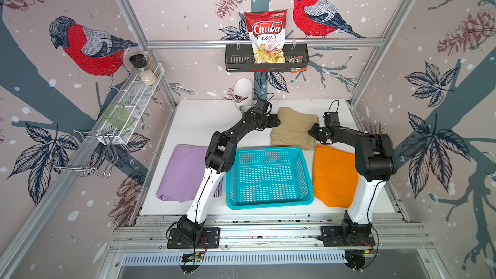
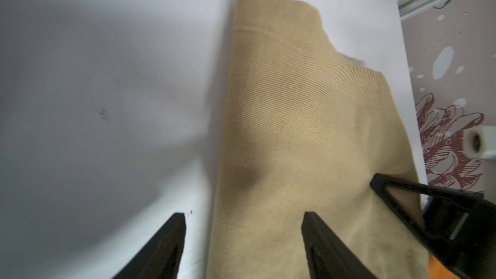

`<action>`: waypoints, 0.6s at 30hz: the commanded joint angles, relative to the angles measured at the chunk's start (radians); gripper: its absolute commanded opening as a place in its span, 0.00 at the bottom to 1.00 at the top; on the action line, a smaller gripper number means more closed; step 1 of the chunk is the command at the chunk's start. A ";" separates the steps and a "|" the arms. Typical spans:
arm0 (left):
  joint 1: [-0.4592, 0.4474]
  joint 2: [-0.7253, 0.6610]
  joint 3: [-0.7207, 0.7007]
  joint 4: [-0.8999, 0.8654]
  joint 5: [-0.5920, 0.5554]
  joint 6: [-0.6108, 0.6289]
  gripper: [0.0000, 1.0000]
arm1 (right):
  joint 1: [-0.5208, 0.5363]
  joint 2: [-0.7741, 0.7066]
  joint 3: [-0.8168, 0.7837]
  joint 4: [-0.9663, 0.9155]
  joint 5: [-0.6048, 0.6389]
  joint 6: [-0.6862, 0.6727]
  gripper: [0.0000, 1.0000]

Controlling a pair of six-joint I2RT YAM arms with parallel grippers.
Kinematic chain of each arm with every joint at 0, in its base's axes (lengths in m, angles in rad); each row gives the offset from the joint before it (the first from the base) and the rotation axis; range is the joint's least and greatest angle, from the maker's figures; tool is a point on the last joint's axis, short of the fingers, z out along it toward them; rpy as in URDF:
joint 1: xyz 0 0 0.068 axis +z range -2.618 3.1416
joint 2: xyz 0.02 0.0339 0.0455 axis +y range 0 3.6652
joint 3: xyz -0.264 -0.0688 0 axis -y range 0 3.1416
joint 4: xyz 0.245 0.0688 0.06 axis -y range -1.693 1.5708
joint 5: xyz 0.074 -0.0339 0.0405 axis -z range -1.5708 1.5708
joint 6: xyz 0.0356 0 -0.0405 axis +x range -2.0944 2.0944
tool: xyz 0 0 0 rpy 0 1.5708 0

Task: Put the folded long pants in the basket
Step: Pick up the long pant at the center of the board.

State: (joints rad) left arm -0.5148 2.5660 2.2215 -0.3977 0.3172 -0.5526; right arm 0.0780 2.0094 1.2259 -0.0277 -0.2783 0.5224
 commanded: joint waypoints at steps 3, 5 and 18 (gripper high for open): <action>-0.001 0.053 0.024 -0.038 0.025 -0.041 0.72 | 0.005 -0.011 0.004 -0.005 -0.030 0.002 0.00; -0.001 0.071 0.026 -0.028 0.061 -0.050 0.69 | 0.006 -0.016 0.007 -0.006 -0.034 0.003 0.00; -0.008 0.118 0.164 0.049 0.222 -0.154 0.00 | 0.015 0.026 0.074 -0.022 -0.023 0.007 0.00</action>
State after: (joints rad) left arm -0.5152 2.6755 2.3383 -0.3420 0.4713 -0.6685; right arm 0.0887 2.0266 1.2728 -0.0441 -0.2855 0.5259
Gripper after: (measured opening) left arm 0.061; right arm 0.213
